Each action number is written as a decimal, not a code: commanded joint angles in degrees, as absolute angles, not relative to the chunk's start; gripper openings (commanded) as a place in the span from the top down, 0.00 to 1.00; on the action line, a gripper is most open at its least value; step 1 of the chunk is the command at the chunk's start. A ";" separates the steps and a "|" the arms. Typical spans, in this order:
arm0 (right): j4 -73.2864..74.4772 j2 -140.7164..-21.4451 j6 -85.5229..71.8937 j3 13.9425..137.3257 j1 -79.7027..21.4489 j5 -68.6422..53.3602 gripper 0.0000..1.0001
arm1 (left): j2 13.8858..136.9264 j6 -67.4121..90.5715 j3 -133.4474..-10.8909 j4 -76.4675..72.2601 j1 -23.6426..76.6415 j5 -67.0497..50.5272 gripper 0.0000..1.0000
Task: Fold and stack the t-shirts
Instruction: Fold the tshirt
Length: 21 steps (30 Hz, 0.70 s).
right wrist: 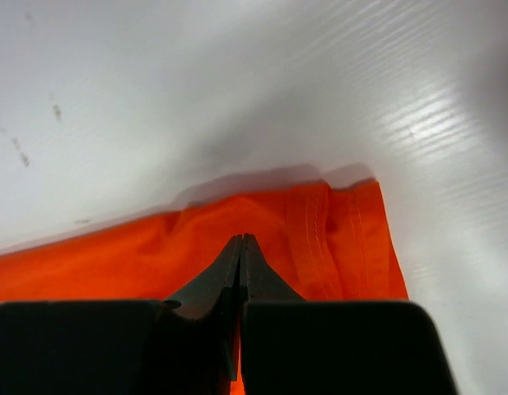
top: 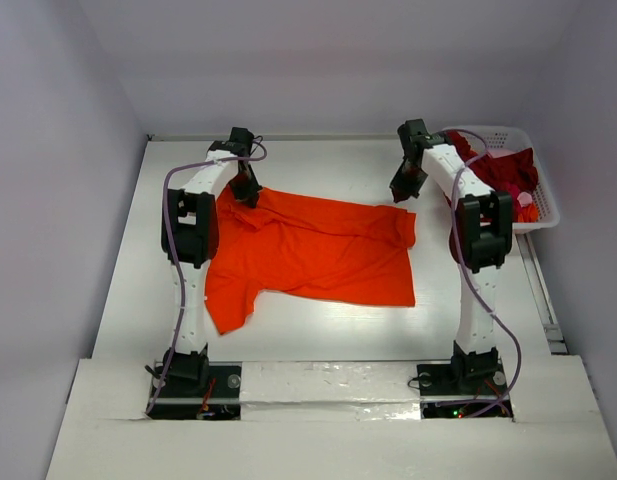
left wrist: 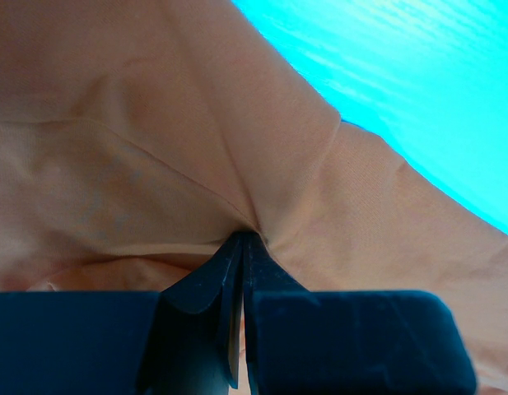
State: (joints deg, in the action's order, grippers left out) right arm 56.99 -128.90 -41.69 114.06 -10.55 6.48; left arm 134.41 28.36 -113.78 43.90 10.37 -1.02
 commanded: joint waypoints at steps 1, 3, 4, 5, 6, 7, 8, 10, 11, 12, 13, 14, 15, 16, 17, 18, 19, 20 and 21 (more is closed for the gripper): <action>55.38 -122.79 -40.25 111.54 -11.51 8.70 1.00 | 137.99 27.86 -112.94 43.77 10.02 0.26 1.00; 53.97 -121.04 -39.99 108.82 -12.30 9.23 1.00 | 137.90 27.60 -112.85 43.77 10.02 0.35 1.00; 53.62 -120.76 -39.90 108.29 -12.30 9.40 1.00 | 137.81 27.60 -112.85 43.77 10.02 0.35 1.00; 53.53 -120.67 -39.73 107.41 -12.83 9.58 1.00 | 137.81 27.60 -112.76 43.77 10.02 0.26 1.00; 53.44 -120.67 -39.47 107.05 -12.83 9.67 1.00 | 137.73 27.60 -112.85 43.77 10.02 0.35 1.00; 53.52 -120.85 -39.38 106.70 -13.35 9.93 1.00 | 137.81 27.68 -112.85 43.86 10.02 0.26 1.00; 53.61 -121.11 -39.20 106.35 -13.88 10.19 1.00 | 137.81 27.77 -113.03 43.77 10.02 0.35 1.00; 53.79 -121.46 -39.11 105.21 -13.89 11.07 1.00 | 137.81 27.86 -113.20 43.94 10.02 0.26 1.00; 53.96 -121.81 -39.11 104.77 -14.41 11.25 1.00 | 137.81 27.86 -113.29 43.95 10.02 0.35 1.00; 54.14 -121.99 -39.11 104.42 -14.41 11.95 1.00 | 137.73 27.86 -113.38 44.12 10.02 0.26 1.00; 54.14 -122.08 -39.29 103.72 -14.41 12.39 1.00 | 137.72 27.86 -113.55 44.03 10.02 0.26 1.00; 54.58 -122.43 -39.37 103.36 -14.94 13.00 1.00 | 137.72 27.86 -113.55 44.03 10.02 0.35 1.00; 54.84 -122.61 -39.55 103.19 -14.94 14.05 1.00 | 137.64 27.95 -113.73 44.12 10.02 0.26 1.00; 55.19 -122.87 -39.81 102.57 -14.94 14.32 1.00 | 137.81 27.86 -113.73 44.21 10.02 0.26 1.00; 55.46 -123.05 -39.99 102.13 -14.94 14.41 1.00 | 137.81 27.95 -113.73 44.21 10.02 0.35 1.00; 55.55 -123.31 -40.16 101.52 -14.94 14.59 1.00 | 137.81 27.95 -113.73 44.21 10.02 0.26 1.00; 55.72 -123.40 -40.43 100.99 -14.94 14.59 1.00 | 137.73 27.95 -113.64 44.30 10.02 0.26 1.00; 55.90 -123.40 -40.95 100.03 -14.94 14.68 1.00 | 137.72 27.95 -113.64 44.21 10.02 0.26 1.00; 55.72 -123.31 -40.87 99.58 -15.64 14.94 1.00 | 137.64 27.95 -113.56 44.21 10.02 0.35 1.00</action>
